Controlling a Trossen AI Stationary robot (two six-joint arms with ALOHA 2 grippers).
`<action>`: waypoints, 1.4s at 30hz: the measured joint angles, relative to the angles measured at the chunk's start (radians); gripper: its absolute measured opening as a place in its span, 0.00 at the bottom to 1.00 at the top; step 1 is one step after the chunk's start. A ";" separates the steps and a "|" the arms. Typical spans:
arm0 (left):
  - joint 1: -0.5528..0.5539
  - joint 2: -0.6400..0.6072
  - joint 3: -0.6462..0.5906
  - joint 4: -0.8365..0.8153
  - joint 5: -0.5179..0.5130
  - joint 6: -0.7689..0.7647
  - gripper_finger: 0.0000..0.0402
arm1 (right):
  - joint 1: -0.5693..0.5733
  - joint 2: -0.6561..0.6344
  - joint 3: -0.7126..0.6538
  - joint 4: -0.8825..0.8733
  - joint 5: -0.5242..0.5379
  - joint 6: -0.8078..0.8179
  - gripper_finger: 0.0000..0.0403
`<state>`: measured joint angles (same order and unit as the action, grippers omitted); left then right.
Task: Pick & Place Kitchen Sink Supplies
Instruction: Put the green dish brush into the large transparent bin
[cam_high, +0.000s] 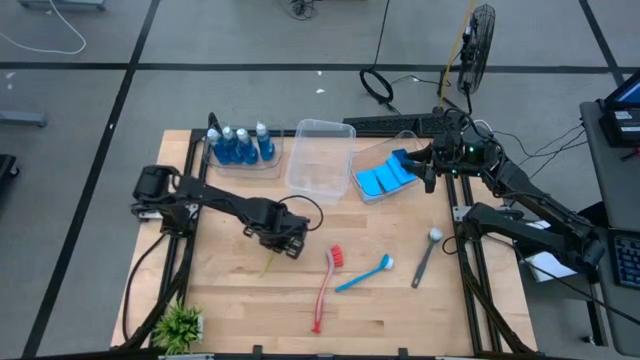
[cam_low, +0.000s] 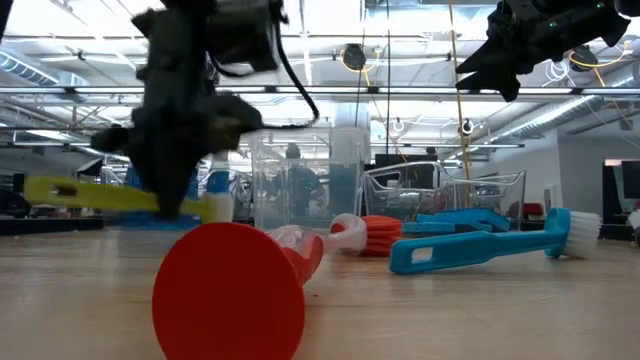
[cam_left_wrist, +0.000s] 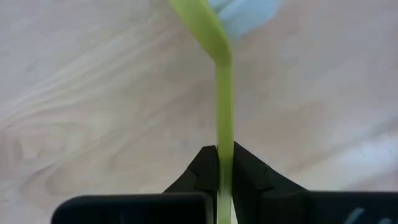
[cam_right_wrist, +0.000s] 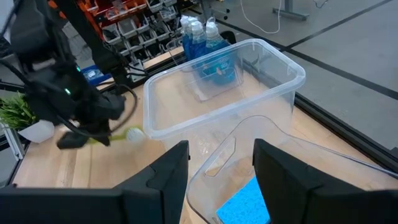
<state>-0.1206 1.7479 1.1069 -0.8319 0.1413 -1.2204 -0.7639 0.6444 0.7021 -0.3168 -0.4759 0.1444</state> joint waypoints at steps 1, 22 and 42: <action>-0.006 -0.027 0.000 -0.023 -0.001 0.017 0.05 | 0.000 0.000 0.000 0.000 0.000 -0.001 0.42; -0.035 -0.415 0.002 0.592 -0.031 0.623 0.05 | 0.000 0.000 0.000 0.002 0.002 -0.010 0.42; 0.170 -0.418 0.002 1.091 -0.617 0.606 0.05 | 0.000 0.000 0.000 0.002 0.003 -0.018 0.42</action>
<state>0.0491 1.3300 1.1088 0.2589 -0.4757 -0.6145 -0.7635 0.6441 0.7021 -0.3152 -0.4729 0.1265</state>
